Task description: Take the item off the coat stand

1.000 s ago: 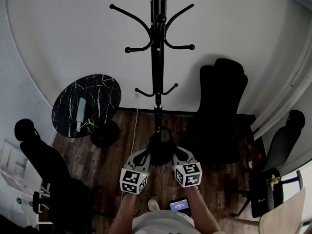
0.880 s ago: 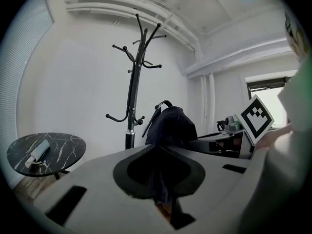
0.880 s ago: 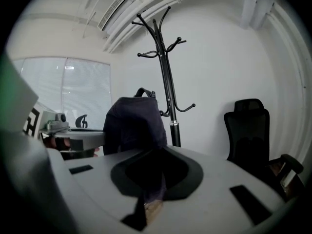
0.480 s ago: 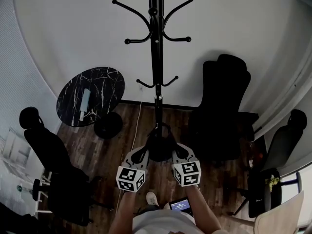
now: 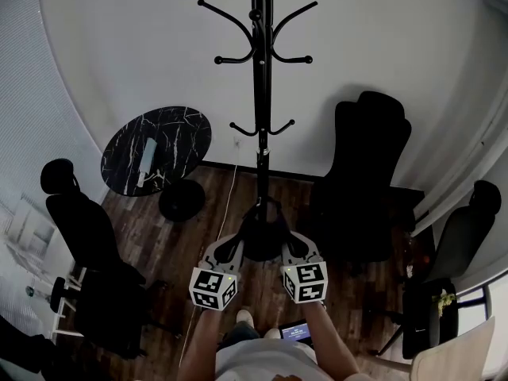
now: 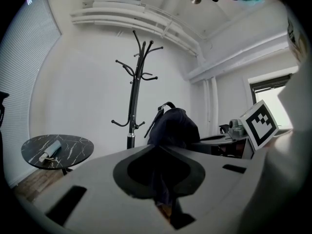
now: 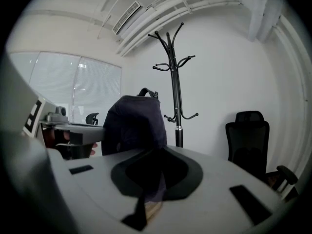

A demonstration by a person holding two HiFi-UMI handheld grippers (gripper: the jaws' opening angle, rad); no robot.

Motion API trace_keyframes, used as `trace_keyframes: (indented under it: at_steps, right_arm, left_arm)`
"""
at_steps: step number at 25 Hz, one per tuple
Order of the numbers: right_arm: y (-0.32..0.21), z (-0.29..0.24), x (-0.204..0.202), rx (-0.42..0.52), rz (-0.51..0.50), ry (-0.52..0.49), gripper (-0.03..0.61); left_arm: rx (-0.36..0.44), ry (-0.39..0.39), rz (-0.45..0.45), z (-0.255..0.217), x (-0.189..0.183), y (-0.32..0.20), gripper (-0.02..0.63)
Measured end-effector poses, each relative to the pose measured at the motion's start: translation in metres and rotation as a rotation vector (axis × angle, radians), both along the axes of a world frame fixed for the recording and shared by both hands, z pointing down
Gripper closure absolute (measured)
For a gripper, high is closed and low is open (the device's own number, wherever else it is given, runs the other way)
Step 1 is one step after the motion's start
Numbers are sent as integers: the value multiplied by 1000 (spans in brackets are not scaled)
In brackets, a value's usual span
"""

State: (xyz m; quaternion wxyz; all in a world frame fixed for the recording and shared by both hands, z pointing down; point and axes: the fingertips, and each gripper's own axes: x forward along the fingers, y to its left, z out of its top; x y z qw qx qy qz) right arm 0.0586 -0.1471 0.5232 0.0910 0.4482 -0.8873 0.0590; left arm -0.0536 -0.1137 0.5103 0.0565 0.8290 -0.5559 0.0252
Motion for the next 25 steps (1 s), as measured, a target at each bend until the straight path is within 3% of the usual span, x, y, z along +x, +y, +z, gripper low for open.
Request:
trace_keyframes:
  at_steps: [12, 25]
  right_arm:
    - [15, -2, 8, 4, 5, 26, 554]
    - [22, -4, 9, -1, -2, 26, 554]
  left_arm:
    - [-10, 42, 0, 2, 6, 15, 580]
    - [-8, 31, -6, -2, 7, 23, 580]
